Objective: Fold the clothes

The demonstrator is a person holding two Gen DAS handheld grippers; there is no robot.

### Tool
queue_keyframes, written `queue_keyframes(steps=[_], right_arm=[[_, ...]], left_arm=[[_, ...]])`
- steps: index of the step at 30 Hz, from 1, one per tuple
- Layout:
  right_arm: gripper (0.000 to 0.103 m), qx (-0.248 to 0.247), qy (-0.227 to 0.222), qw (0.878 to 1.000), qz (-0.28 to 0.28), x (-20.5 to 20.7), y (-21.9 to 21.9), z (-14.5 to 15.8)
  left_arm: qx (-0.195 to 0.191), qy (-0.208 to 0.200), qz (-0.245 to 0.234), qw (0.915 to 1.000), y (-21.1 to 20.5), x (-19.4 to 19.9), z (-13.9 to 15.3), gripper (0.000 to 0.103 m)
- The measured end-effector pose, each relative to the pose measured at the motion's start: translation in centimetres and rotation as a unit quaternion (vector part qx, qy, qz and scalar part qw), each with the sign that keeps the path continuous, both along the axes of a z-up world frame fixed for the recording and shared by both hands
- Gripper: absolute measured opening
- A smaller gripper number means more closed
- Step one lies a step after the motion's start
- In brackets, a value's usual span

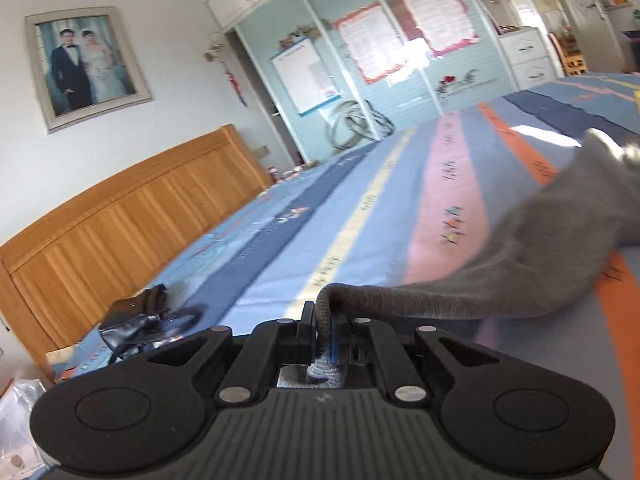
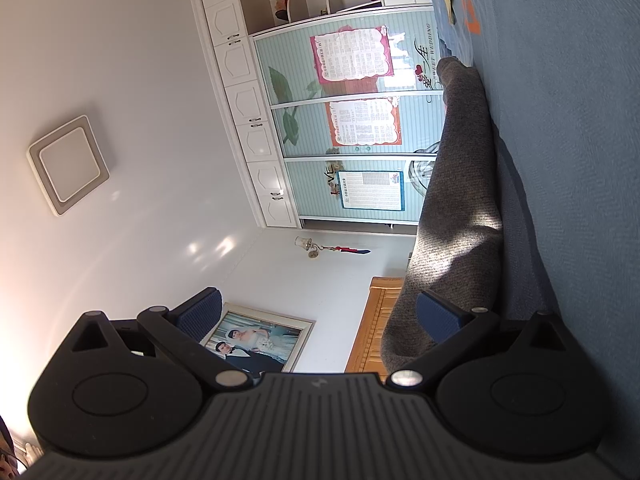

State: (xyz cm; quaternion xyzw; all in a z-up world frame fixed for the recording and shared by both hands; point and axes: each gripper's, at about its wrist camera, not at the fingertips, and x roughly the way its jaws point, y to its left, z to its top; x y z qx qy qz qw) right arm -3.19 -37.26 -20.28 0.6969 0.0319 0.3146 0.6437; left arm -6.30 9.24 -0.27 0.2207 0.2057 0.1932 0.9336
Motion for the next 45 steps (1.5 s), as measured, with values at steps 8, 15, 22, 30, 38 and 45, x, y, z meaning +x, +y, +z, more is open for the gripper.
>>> queue_keyframes(steps=[8,15,22,30,38,45], right_arm=[[0.103,-0.003,0.0,1.0,-0.001,0.0,-0.1,0.0],[0.103,-0.006,0.0,1.0,-0.004,0.2,-0.1,0.1],[0.103,-0.006,-0.001,1.0,-0.004,0.4,0.1,0.0],[0.103,-0.007,-0.001,1.0,-0.003,0.6,0.3,0.3],[0.103,-0.004,-0.001,1.0,-0.001,0.6,0.3,0.2],[0.103,0.001,0.0,1.0,0.006,0.6,0.4,0.0]], left_arm=[[0.068,-0.048,0.035,0.996,2.5,5.4,4.1,0.008],[0.114,-0.089,0.045,0.9885,2.6,12.2,9.1,0.008],[0.075,-0.079,0.145,0.9835,7.6,19.9,11.6,0.015],[-0.115,0.046,0.185,0.9749,13.9,17.5,4.5,0.054],[-0.223,0.158,-0.125,0.9539,0.0,0.6,-2.2,0.058],[-0.22,0.207,-0.259,0.9174,-10.4,-7.2,-5.9,0.072]])
